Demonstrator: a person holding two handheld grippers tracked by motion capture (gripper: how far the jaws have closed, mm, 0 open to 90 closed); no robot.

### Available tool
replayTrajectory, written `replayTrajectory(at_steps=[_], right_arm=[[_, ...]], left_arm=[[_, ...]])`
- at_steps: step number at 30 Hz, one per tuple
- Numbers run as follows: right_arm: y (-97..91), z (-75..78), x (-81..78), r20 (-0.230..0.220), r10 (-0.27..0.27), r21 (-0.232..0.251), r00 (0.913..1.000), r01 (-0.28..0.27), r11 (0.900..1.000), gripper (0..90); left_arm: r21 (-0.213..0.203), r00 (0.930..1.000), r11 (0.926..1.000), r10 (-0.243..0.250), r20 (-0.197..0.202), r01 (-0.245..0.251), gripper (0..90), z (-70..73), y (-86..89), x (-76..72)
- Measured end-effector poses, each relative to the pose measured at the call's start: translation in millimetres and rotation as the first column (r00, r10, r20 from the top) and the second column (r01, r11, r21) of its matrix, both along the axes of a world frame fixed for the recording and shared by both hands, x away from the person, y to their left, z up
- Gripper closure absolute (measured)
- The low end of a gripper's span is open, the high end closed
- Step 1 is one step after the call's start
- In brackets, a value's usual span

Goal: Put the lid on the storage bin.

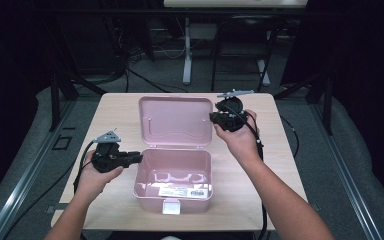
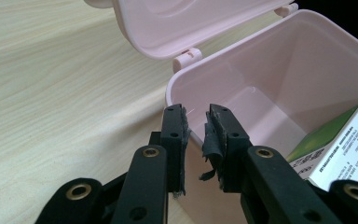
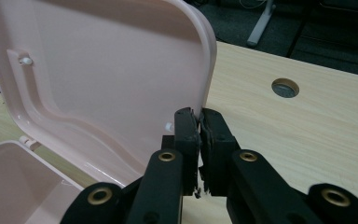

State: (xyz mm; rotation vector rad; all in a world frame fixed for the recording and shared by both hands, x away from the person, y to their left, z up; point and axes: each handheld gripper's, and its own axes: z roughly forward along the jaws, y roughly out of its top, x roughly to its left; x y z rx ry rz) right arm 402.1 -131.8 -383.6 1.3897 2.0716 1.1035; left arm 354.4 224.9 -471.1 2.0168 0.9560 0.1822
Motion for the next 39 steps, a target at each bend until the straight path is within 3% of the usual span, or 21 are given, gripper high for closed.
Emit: replayTrajectory(at_steps=[5,13,26,29,39], right_arm=[[0.0,1.8,-3.8,0.005,0.008,-0.002,1.0000,-0.008,1.0000,86.0],[0.5,0.6,-10.9,0.049,0.024,-0.010,0.9985,-0.023,0.9997,86.0],[-1.5,5.3,-27.7,0.064,0.056,-0.020,0.9964,-0.055,0.9983,86.1],[-1.7,6.2,-31.8,0.066,0.061,-0.020,0.9959,-0.060,0.9980,86.2],[-2.3,6.9,-37.7,0.070,0.072,-0.030,0.9950,-0.070,0.9971,86.5]], left_arm=[[0.022,1.0000,0.9998,-0.002,0.002,0.002,76.5,1.7,-1.1,-0.5],[0.017,0.9999,0.9998,0.007,0.012,-0.007,74.2,4.8,0.2,-1.2],[0.022,0.9987,0.9993,0.030,0.042,-0.031,73.2,15.1,4.2,3.9],[0.007,0.9969,0.9983,0.057,0.053,-0.058,72.9,21.1,8.3,7.1],[-0.029,0.9930,0.9966,0.079,0.088,-0.077,69.1,38.2,6.4,12.4]])
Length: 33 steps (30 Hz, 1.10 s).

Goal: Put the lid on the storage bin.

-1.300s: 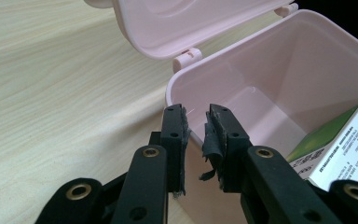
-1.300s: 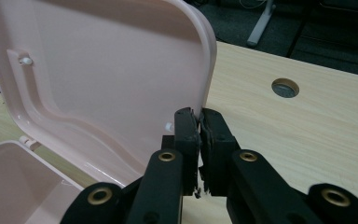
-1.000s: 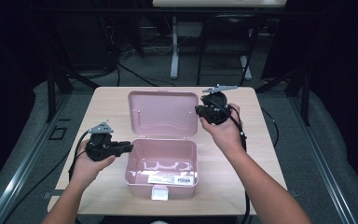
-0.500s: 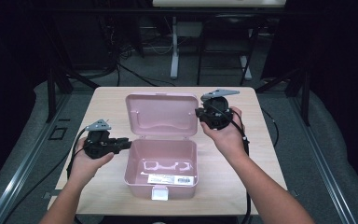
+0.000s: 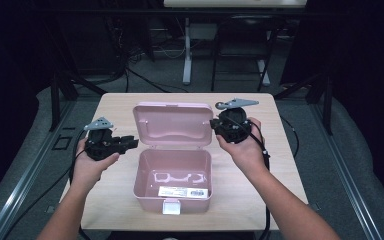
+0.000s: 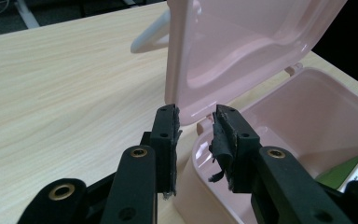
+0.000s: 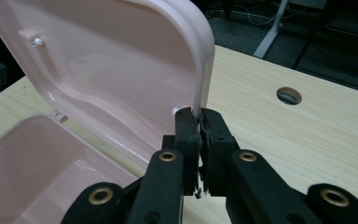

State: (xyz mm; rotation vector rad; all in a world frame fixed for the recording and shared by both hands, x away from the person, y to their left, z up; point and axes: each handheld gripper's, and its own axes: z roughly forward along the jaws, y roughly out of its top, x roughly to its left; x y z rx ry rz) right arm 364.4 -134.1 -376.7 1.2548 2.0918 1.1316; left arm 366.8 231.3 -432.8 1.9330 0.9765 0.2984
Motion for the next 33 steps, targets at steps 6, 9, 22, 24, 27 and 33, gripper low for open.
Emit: replayTrajectory(at_steps=[6,9,22,24,27,33], right_arm=[[-0.5,0.2,-2.8,0.001,0.005,-0.004,1.0000,-0.005,1.0000,86.8],[-1.0,0.0,-4.9,0.004,0.008,-0.004,1.0000,-0.008,1.0000,86.9],[-2.1,-0.7,-13.7,0.015,0.021,-0.003,0.9997,-0.021,0.9998,86.9],[-2.2,-0.9,-14.1,0.015,0.021,0.000,0.9997,-0.021,0.9998,86.9],[-2.7,-1.2,-15.7,0.015,0.024,0.002,0.9996,-0.024,0.9997,86.9],[-2.9,-1.3,-17.3,0.016,0.027,0.004,0.9995,-0.027,0.9996,86.8]], left_arm=[[0.005,0.9997,0.9999,0.010,0.024,-0.010,69.1,10.9,-1.1,2.9],[0.013,0.9991,0.9998,0.014,0.040,-0.014,69.5,18.1,-0.8,4.7],[0.016,0.9950,0.9996,0.024,0.097,-0.025,71.6,41.3,-9.0,5.7],[0.011,0.9942,0.9995,0.027,0.104,-0.028,71.8,41.9,-9.7,5.4],[0.012,0.9939,0.9996,0.023,0.108,-0.024,72.1,44.5,-10.4,4.4],[0.008,0.9930,0.9996,0.025,0.115,-0.026,74.2,48.5,-11.5,3.6]])
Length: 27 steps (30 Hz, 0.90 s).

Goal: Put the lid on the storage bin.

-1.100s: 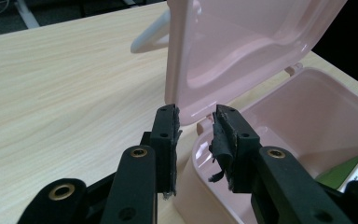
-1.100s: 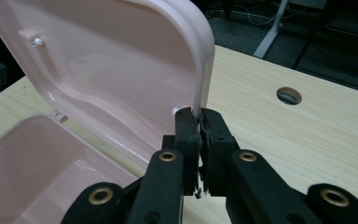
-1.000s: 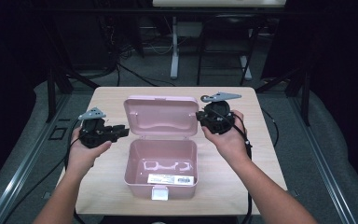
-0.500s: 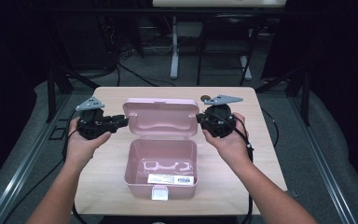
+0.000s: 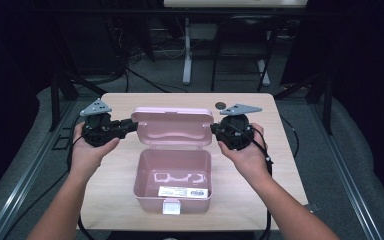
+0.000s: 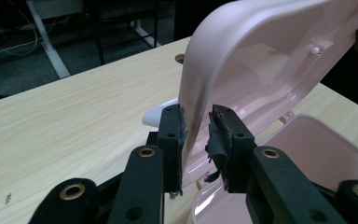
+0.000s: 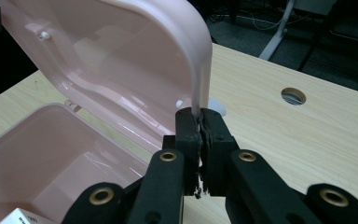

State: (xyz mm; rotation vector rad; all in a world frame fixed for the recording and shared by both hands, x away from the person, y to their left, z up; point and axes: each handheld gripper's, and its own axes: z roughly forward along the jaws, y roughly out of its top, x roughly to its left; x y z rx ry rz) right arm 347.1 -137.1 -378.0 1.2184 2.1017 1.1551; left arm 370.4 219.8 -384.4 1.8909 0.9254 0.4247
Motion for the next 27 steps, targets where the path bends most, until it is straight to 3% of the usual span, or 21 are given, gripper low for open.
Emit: replayTrajectory(at_steps=[13,27], right_arm=[[-0.7,-1.3,-3.6,0.004,0.003,0.011,1.0000,-0.003,0.9999,86.7],[-1.9,-2.1,-5.4,0.010,0.010,0.016,0.9999,-0.011,0.9998,86.2]], left_arm=[[0.009,0.9998,0.9998,0.017,0.012,-0.017,81.1,5.7,-2.3,-1.4],[0.031,0.9993,0.9994,0.016,0.033,-0.017,82.2,6.1,-3.8,-4.2]])
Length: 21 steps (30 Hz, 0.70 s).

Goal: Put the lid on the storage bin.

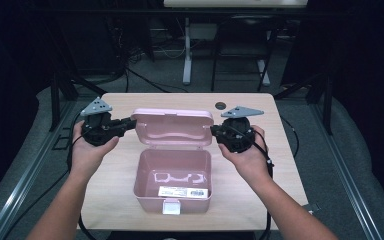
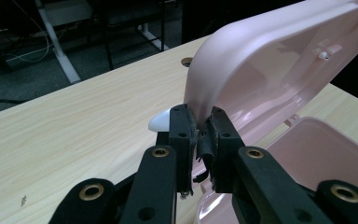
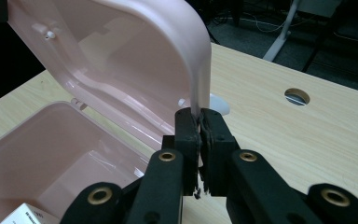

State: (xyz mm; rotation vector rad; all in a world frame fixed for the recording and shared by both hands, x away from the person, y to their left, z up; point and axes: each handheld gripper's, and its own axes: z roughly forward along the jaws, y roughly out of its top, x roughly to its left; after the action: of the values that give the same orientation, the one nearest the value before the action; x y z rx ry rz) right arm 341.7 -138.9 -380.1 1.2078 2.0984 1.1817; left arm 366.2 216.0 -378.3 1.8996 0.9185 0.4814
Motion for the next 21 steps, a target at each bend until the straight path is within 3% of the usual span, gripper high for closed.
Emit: replayTrajectory(at_steps=[21], right_arm=[[-4.7,1.7,-7.1,0.001,0.028,0.016,0.9996,-0.028,0.9995,83.2]], left_arm=[[0.004,0.9998,0.9998,-0.021,-0.001,0.021,82.5,-1.1,1.8,-13.0]])
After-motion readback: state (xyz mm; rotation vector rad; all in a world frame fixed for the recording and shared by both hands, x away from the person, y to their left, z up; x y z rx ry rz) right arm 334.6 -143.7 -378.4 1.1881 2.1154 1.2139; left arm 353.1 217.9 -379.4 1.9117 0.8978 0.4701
